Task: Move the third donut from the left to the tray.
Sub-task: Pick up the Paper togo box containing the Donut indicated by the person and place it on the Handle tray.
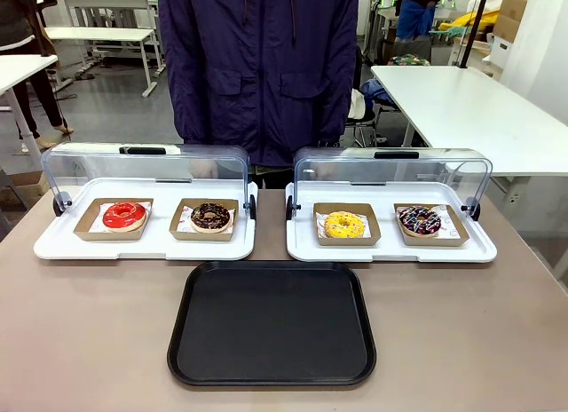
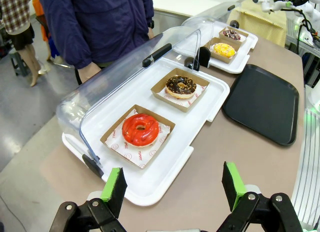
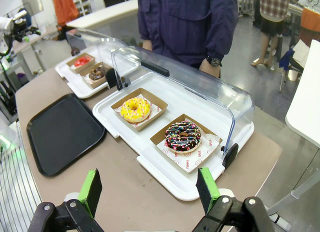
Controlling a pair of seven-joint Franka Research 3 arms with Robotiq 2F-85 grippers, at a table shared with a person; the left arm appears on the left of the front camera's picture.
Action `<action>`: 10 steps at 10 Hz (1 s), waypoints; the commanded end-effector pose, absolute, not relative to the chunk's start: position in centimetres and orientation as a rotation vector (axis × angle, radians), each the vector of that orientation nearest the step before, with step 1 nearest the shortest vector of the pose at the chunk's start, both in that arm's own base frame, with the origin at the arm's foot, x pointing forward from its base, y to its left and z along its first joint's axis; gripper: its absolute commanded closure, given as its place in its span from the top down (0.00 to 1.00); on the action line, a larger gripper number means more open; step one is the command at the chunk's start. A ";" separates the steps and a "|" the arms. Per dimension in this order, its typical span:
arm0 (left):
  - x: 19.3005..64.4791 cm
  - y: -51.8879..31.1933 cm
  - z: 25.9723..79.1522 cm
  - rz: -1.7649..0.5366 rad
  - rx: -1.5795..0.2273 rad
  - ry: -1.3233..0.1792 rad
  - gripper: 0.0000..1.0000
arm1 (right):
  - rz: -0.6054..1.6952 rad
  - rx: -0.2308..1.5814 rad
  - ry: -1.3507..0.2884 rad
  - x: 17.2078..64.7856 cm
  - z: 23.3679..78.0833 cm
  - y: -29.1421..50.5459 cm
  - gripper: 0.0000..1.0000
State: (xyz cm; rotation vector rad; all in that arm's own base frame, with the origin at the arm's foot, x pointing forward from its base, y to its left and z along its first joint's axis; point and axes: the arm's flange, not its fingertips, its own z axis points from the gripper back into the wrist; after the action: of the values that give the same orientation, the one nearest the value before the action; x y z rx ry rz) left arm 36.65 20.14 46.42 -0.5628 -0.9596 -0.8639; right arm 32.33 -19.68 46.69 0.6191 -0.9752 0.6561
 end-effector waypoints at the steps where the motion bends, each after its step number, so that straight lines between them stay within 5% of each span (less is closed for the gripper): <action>1: 36.6 20.2 46.6 -0.875 -0.566 -0.961 1.00 | 0.658 0.618 -1.004 32.7 46.8 -19.7 1.00; 10: 36.6 20.2 46.6 -0.875 -0.566 -0.961 1.00 | 0.658 0.618 -1.004 32.7 46.8 -19.7 1.00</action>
State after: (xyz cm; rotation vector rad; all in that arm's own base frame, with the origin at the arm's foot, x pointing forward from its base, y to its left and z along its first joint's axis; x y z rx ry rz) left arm 36.65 20.15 46.41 -0.5628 -0.9596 -0.8638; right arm 32.33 -19.69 46.69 0.6191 -0.9751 0.6561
